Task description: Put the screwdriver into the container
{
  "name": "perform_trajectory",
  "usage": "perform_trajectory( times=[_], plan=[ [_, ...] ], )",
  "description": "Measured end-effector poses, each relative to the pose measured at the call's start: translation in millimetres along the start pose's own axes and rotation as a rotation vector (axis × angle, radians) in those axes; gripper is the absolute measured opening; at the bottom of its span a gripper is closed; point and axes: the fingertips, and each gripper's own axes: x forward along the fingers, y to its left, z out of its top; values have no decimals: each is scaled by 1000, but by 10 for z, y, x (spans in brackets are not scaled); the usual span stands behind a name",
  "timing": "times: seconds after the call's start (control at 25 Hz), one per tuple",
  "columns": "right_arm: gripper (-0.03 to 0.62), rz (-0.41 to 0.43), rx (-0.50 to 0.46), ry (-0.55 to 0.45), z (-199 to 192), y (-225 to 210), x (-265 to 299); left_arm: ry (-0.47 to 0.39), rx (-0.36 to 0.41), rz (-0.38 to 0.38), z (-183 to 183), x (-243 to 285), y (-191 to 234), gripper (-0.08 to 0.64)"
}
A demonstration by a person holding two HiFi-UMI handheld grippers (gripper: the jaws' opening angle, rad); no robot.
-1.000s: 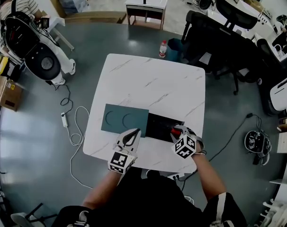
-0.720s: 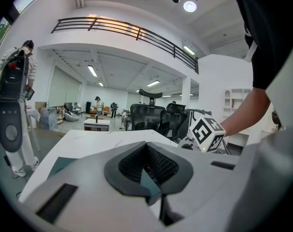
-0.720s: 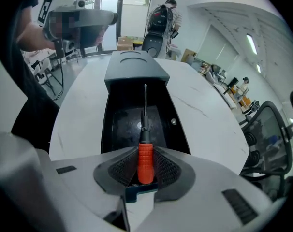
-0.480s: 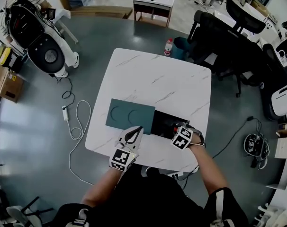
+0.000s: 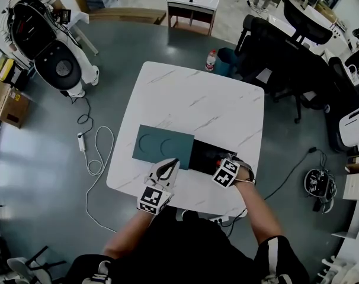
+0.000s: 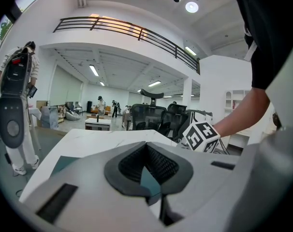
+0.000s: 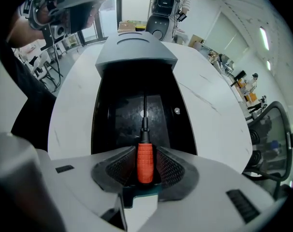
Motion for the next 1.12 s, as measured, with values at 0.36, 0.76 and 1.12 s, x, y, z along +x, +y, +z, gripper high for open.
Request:
perform_trajectory(
  times=[0.36,0.76,1.12],
  plan=[
    [127,-209,229,-363,277,-52,-1054,-18,9,7,159,-10,-16,6],
    [26,-477,582,-1022,349,-190,-2673,-106,31,-80,680,38,-457,6],
    [21,-661,632,-1164,38,-262,-3294,-173,90,-150,1086,119,-792,6]
  ],
)
